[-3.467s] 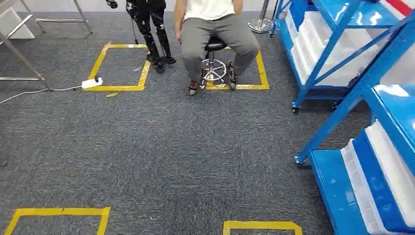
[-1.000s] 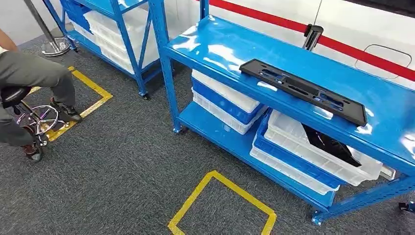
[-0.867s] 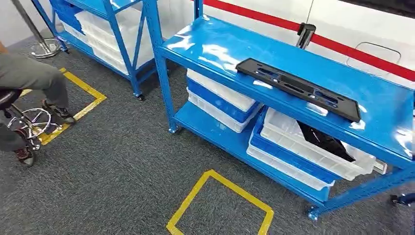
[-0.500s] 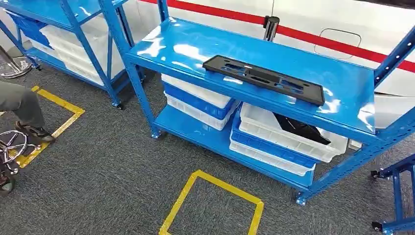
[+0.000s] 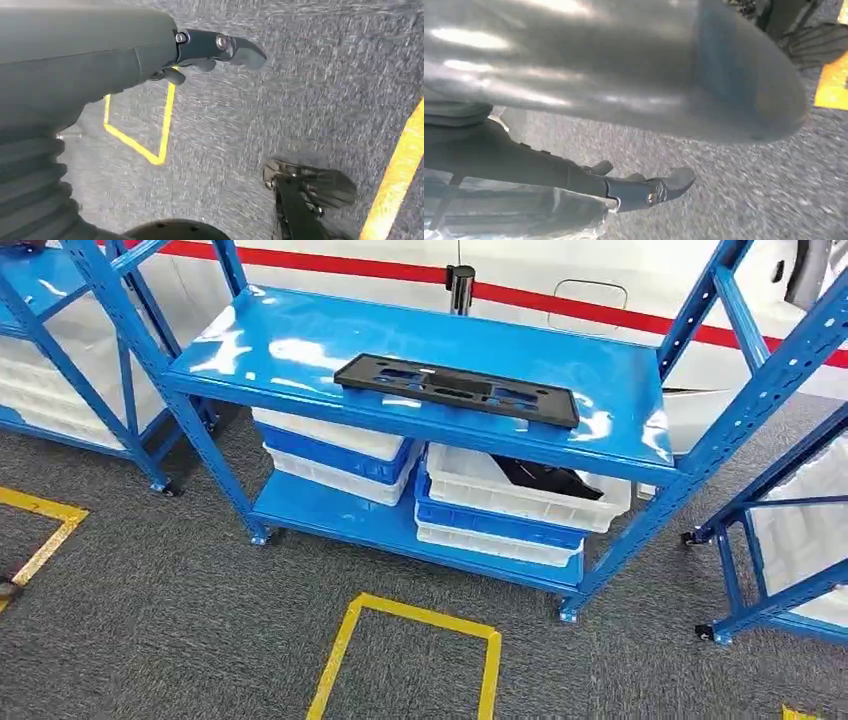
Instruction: Take the parts from the cabinet and place them on the table.
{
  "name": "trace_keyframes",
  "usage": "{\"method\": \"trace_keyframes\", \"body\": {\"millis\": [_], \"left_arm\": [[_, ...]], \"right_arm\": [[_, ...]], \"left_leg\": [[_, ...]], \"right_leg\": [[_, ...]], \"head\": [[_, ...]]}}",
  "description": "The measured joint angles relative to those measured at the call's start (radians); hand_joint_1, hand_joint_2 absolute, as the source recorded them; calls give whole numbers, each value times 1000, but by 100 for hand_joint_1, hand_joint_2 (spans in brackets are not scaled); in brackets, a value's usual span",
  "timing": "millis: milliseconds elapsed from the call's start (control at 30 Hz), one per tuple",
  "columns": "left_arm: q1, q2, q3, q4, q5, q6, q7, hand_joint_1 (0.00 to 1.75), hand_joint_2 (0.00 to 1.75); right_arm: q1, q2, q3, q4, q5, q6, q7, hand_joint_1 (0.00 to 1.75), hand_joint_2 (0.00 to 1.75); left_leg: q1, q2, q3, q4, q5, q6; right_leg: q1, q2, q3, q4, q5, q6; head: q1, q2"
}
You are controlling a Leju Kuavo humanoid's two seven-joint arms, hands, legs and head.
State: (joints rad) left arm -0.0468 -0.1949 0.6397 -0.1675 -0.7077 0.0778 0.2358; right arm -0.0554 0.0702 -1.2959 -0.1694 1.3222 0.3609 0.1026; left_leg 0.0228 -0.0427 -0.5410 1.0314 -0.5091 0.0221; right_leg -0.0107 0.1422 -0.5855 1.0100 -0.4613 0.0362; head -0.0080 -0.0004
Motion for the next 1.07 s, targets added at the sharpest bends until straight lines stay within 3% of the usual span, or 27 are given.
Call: {"method": "trace_keyframes", "body": {"millis": [33,67,100,167,200,233,267,300,333,367,400,433,500,533,567,600,633,667,700,733,767,800,867,900,933,1000,1067], "left_arm": [[-3,-2,0,0,0,0,0,0,175],[-4,-2,0,0,0,0,-1,0,175],[-3,-1,0,0,1,-3,-2,0,175],[3,0,0,0,1,-6,-2,0,175],[3,0,1,0,1,-6,-2,0,175],[2,1,0,0,1,-6,-2,0,175],[2,1,0,0,1,-6,-2,0,175],[1,1,0,0,1,-6,-2,0,175],[1,0,0,0,1,-6,-3,0,175],[1,1,0,0,0,-6,-3,0,175],[2,1,0,0,-1,-6,-4,0,175],[1,1,0,0,-1,-6,-3,0,175],[-5,1,0,0,-1,-6,-4,0,175],[-7,1,0,0,-1,-6,-4,0,175],[-7,1,0,0,-1,-6,-4,0,175],[-6,1,0,0,-2,-6,-4,0,175],[-4,1,0,0,-2,-6,-4,0,175],[-2,2,0,0,-2,-5,-4,0,175],[1,2,0,0,-2,-5,-4,0,175],[2,2,0,0,-2,-5,-4,0,175],[3,2,0,0,-3,-5,-7,0,175],[2,2,0,0,-3,-5,-10,0,175],[-1,2,0,0,-4,-5,-13,0,175],[-2,2,0,0,-4,-5,-13,0,175],[-4,2,0,0,-4,-6,-13,0,175],[-4,1,0,0,-5,-6,-13,0,175],[-4,2,0,0,-5,-6,-13,0,175]], "right_arm": [[1,-2,0,0,0,0,0,0,0],[-1,-2,0,0,0,0,0,0,0],[-4,-2,0,0,0,0,0,0,0],[-8,-2,1,0,0,0,0,0,0],[-8,-2,1,0,0,0,0,0,0],[-6,-2,1,0,0,0,0,0,0],[-3,-2,1,0,0,0,2,0,0],[-2,-4,1,0,0,0,4,0,0],[-3,-5,1,0,-2,0,5,0,0],[-6,-5,1,0,-3,0,5,0,0],[-11,-5,1,0,-3,0,6,0,0],[-11,-4,1,0,-3,0,6,0,0],[-7,-4,1,0,-3,0,6,0,0],[-6,-4,1,0,-3,0,7,0,0],[-3,-3,1,0,-3,0,8,0,0],[-5,-3,1,0,-3,0,8,0,175],[-7,-3,1,0,-3,0,8,0,175],[-9,-3,1,0,-3,0,8,0,175],[-8,-3,1,0,0,0,8,0,175],[-7,-4,2,0,2,0,7,0,175],[-5,-4,2,0,5,0,6,0,175],[-5,-4,2,0,6,-2,5,0,175],[-4,-4,4,0,6,-7,5,0,175],[-6,-3,5,0,6,-9,5,0,175],[-6,-2,5,0,6,-10,5,0,175],[-4,-4,5,0,6,-11,5,0,175],[-5,-4,5,0,6,-11,5,0,175]], "left_leg": [[5,13,0,-8,9,13],[3,21,-1,-9,11,17],[2,36,-1,-9,9,25],[0,70,-4,-8,8,26],[-1,83,-6,-8,8,26],[-1,97,-6,-8,8,26],[0,108,-4,-8,7,24],[0,119,-3,-8,6,22],[0,132,2,-7,3,17],[-5,142,6,-7,0,11],[-10,153,9,-7,-8,1],[-11,161,14,-7,-9,-5],[-8,186,25,-14,-11,-15],[-8,193,28,-14,-14,-20],[0,143,26,7,-32,-27],[-1,94,7,50,-65,-26],[-2,64,-22,109,-100,-26],[-2,42,-75,217,-153,-29],[-2,38,-115,289,-172,-31],[-1,38,-133,311,-165,-31],[0,39,-133,291,-136,-31],[2,39,-113,232,-88,-30],[3,33,-42,56,9,-21],[-1,25,-26,0,19,-16],[0,29,-28,-1,23,-14],[-3,27,-28,-6,25,-24],[-13,26,-29,-5,26,-7]], "right_leg": [[-1,-26,-1,14,-3,2],[-1,-84,-15,43,-21,-1],[-2,-114,-45,100,-54,-7],[-5,-128,-131,268,-125,-10],[-6,-129,-152,314,-135,-4],[-8,-131,-148,311,-127,6],[-10,-134,-119,262,-105,16],[-12,-143,-72,178,-73,26],[-13,-179,-11,68,-39,33],[-11,-237,20,7,-29,24],[5,-237,22,7,-22,17],[4,-219,10,11,-20,4],[12,-198,7,10,-22,-10],[7,-189,11,5,-18,-16],[-16,-170,25,-1,-13,-25],[-17,-163,27,-1,-8,-35],[-16,-153,26,-1,-7,-40],[-12,-135,25,-1,-6,-44],[-10,-118,25,-1,-6,-44],[-10,-107,26,-1,-6,-44],[-10,-97,28,0,-6,-44],[-10,-89,31,0,-7,-44],[-10,-74,34,0,-8,-43],[2,-72,31,4,-11,-38],[6,-69,28,3,-14,-32],[16,-72,15,6,-24,-41],[13,-74,18,4,-25,-31]], "head": [[2,0],[2,0],[7,0],[9,0],[10,0],[9,0],[10,0],[10,0],[10,0],[11,0],[12,0],[5,0],[8,0],[10,0],[1,0],[-2,0],[-5,0],[-9,0],[-8,0],[-8,0],[-9,0],[-9,0],[-9,0],[-9,0],[-6,0],[-4,0],[-5,0]]}}
